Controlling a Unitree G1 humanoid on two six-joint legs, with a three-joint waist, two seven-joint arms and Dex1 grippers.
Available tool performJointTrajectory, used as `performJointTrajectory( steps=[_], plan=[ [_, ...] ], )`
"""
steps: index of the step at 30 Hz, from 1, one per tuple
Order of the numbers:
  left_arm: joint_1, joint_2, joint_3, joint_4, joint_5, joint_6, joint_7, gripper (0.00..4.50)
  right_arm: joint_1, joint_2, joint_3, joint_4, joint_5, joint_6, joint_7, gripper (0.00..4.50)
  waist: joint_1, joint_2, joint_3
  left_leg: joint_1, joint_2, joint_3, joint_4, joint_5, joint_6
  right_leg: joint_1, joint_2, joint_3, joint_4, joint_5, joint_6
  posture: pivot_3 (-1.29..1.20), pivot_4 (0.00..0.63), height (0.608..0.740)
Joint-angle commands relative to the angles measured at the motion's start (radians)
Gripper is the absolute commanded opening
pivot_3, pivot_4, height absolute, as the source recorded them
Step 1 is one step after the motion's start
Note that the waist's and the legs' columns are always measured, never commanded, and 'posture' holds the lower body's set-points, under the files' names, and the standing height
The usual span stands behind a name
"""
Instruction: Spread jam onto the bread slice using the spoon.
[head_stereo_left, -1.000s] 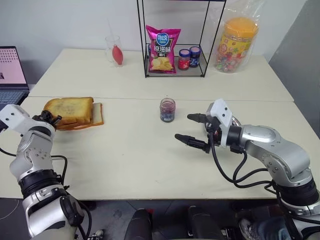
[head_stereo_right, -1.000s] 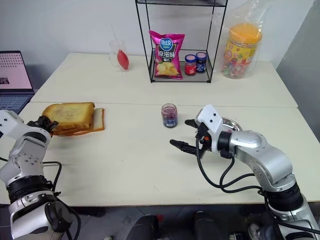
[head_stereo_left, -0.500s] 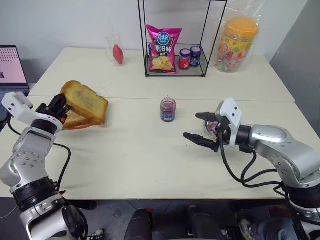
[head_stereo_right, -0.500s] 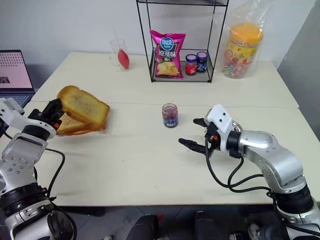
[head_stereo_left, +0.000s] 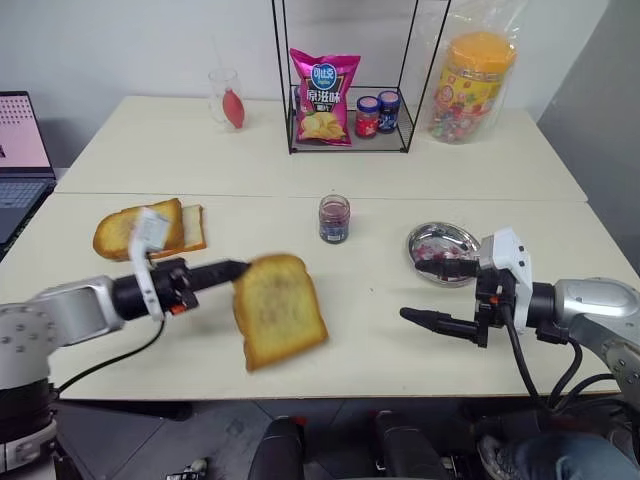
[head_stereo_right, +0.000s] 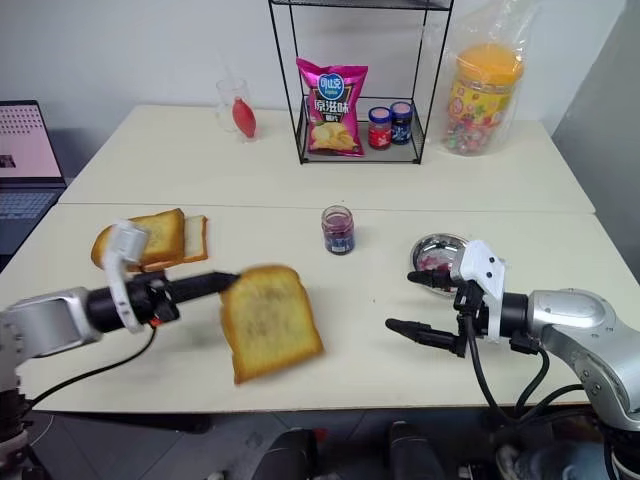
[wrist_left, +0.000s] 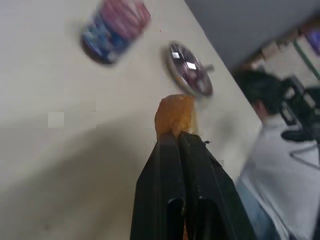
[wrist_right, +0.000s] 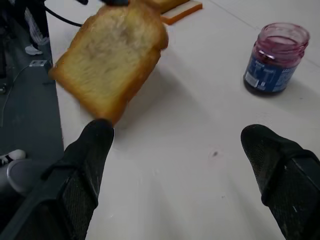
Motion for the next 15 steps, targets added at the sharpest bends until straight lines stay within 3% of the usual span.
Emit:
performJointTrajectory(
  steps=[1,5,8,15],
  plan=[
    [-0.058,0.015,-0.146,0.026,0.159,-0.124,-0.121,0.01,0.027,-0.017,-0.039,-0.056,0.019,-0.008,-0.013,4.5,0.003,0.0,0.0,0.0,0.0,0.0,0.0,0.0,0.0,0.0,0.0,0.0,0.0,0.0,0.0,0.0,0.15,0.74],
    [-0.266,-0.139,-0.465,0.278,0.528,-0.497,-0.272,0.01,0.117,-0.007,-0.063,-0.106,0.002,-0.017,-0.06,4.5,0.024,0.003,-0.001,0.0,-0.002,-0.001,0.0,0.0,0.0,0.001,0.0,-0.001,-0.001,0.0,0.0,0.0,0.15,0.74],
    [-0.348,-0.199,-0.53,0.419,0.656,-0.647,-0.34,0.01,0.147,-0.006,-0.068,-0.122,-0.014,-0.033,-0.08,4.5,0.026,0.003,-0.001,-0.006,-0.002,0.0,0.002,0.0,0.0,-0.001,0.0,0.0,-0.004,0.001,0.003,0.0,0.15,0.74],
    [-0.484,-0.303,-0.53,0.625,0.761,-0.754,-0.411,0.01,0.218,-0.008,-0.112,-0.154,-0.011,-0.046,-0.109,4.5,0.015,0.002,-0.001,-0.008,-0.001,-0.001,0.001,0.0,0.0,-0.004,0.001,0.0,-0.002,0.004,0.008,0.0,0.15,0.74]
  ],
)
